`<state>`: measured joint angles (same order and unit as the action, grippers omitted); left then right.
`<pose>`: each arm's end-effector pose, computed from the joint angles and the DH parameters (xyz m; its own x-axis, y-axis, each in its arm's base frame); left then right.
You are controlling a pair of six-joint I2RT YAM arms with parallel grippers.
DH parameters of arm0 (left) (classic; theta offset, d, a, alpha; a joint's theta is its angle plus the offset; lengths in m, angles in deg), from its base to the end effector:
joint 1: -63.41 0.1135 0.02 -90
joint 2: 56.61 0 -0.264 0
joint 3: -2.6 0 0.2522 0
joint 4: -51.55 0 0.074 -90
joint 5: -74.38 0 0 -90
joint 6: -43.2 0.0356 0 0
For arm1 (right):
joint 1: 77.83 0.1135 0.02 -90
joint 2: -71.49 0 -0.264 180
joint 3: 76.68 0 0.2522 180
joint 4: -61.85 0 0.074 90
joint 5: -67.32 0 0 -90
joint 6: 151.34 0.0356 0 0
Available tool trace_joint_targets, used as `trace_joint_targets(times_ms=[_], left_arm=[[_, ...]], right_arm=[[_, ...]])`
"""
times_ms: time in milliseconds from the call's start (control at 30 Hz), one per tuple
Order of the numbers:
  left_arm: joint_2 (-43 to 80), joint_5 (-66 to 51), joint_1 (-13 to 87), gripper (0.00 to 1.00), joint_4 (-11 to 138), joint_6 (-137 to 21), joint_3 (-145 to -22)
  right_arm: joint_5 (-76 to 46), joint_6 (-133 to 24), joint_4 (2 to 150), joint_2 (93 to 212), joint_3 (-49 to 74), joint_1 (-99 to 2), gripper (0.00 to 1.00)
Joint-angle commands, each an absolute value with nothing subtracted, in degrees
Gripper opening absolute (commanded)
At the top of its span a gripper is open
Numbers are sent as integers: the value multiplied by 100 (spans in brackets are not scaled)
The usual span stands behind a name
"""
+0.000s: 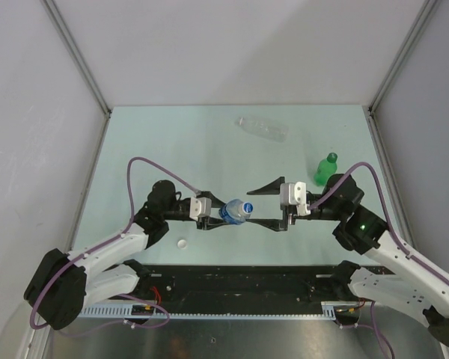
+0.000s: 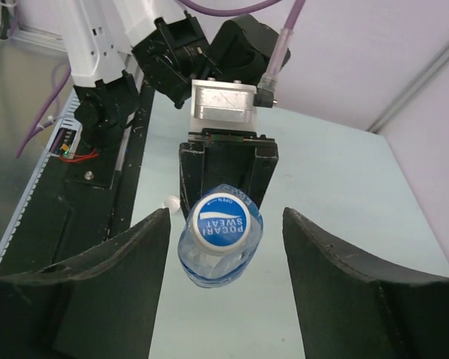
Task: Screw on the bottle caps
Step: Screw the bottle cap onto the plastic bottle.
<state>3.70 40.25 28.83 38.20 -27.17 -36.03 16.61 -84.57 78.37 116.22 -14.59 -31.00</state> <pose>0.1616 -0.1472 0.2361 0.2212 0.0765 -0.9722 0.9752 -0.0304 0.2194 0.1031 0.1428 0.3760 0.4027 -0.0169 -0.9152 -0.9128 0.0664 -0.4029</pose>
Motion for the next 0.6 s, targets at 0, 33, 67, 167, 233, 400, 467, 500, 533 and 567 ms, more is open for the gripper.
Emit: trace_joint_targets(times_ms=[0, 33, 67, 167, 233, 400, 467, 500, 533, 567], left_arm=[[291, 4165, 2931, 0, 3822, -2537, -3848], [281, 4149, 2931, 0, 3832, -2541, -3849], [276, 4141, 2931, 0, 3837, -2543, -3849], [258, 4157, 2931, 0, 3848, -2532, -3850], [255, 4170, 2931, 0, 3850, -2531, -3854], [262, 4190, 2936, 0, 3873, -2540, -3877], [258, 4200, 2932, 0, 3883, -2537, -3887], [252, 4197, 2932, 0, 3884, -2541, -3891], [244, 4191, 2936, 0, 3889, -2543, -3892], [236, 4180, 2934, 0, 3896, -2544, -3893]], right_arm=[[2080, -8319, 7437, 11712, -1384, -3103, 64], [2121, -8325, 7455, 11715, -1382, -3105, 61], [2159, -8328, 7481, 11717, -1380, -3102, 60], [2208, -8345, 7528, 11700, -1372, -3100, 58], [2226, -8368, 7695, 11692, -1360, -3103, 57], [2242, -8360, 7821, 11751, -1327, -3099, 53], [2230, -8378, 7850, 11789, -1309, -3087, 53], [2227, -8377, 7850, 11807, -1300, -3084, 51], [2229, -8372, 7842, 11816, -1296, -3087, 49], [2235, -8365, 7829, 11824, -1293, -3079, 47]])
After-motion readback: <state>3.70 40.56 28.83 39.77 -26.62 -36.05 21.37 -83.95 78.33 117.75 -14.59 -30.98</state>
